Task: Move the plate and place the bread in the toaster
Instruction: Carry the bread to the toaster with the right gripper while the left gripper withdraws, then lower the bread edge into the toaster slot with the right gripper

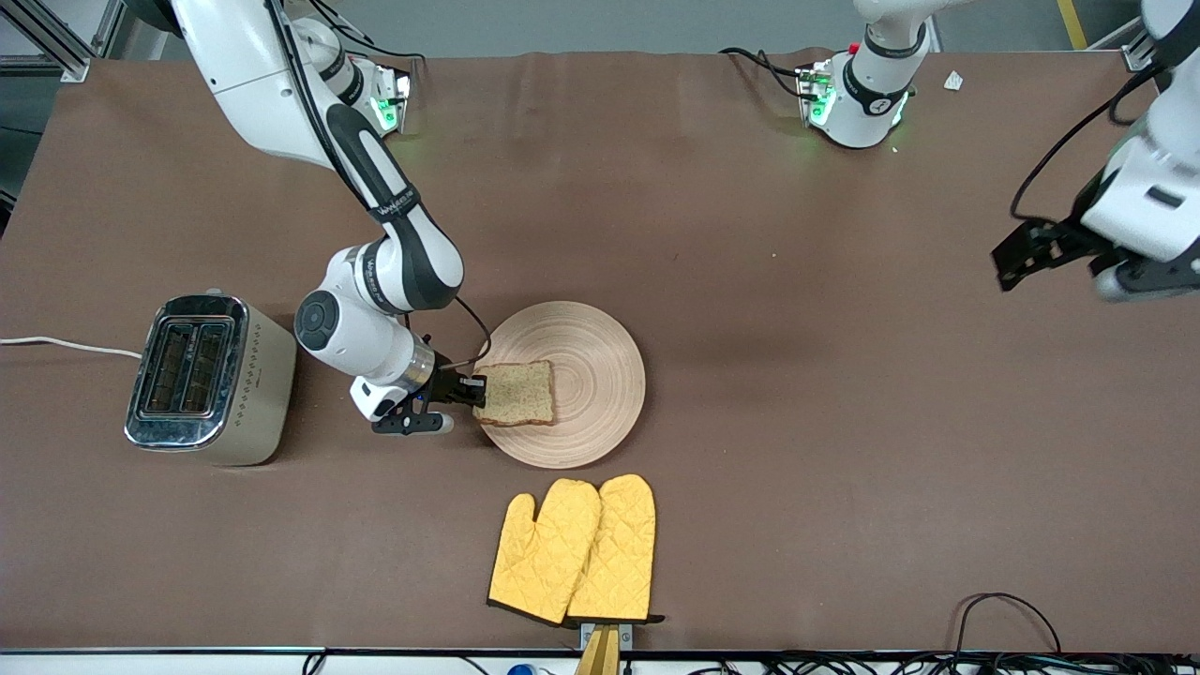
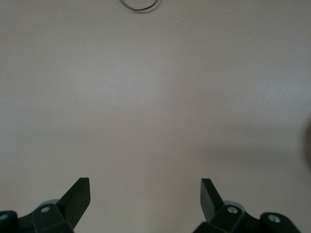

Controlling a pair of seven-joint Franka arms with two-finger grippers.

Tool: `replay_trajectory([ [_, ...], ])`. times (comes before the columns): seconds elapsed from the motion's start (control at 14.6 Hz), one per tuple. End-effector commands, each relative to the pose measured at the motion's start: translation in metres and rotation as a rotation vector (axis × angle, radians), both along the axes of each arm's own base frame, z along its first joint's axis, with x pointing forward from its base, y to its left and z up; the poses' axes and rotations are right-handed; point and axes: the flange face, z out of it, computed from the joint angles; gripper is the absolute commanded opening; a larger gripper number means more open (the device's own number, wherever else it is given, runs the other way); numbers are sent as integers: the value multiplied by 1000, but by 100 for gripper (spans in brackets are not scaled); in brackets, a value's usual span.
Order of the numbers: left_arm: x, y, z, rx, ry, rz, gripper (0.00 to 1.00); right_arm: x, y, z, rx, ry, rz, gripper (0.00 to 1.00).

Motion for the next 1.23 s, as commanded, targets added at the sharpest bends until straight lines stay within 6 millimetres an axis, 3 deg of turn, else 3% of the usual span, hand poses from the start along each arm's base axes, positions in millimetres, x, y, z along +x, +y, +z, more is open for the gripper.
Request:
replay_trajectory([
  [0.0,-20,31,20,-35,28,-25,100,3,25,30,53,31,-29,1],
  [0.14,-33,36,27,-42,49,-50,100,10,26,51,73,70,1,0],
  [0.34,-46,32,37,-38,56,-55,100,26,-7,97,98,160,24,0],
  [0.62,-42,35,35,-66,56,-53,100,24,-76,157,-27,209,68,0],
  [0.96,-42,36,37,-68,53,-51,100,29,-176,244,-384,226,83,0],
  [1.17,-41,34,36,-80,53,-52,100,25,-225,265,-431,275,8,0],
])
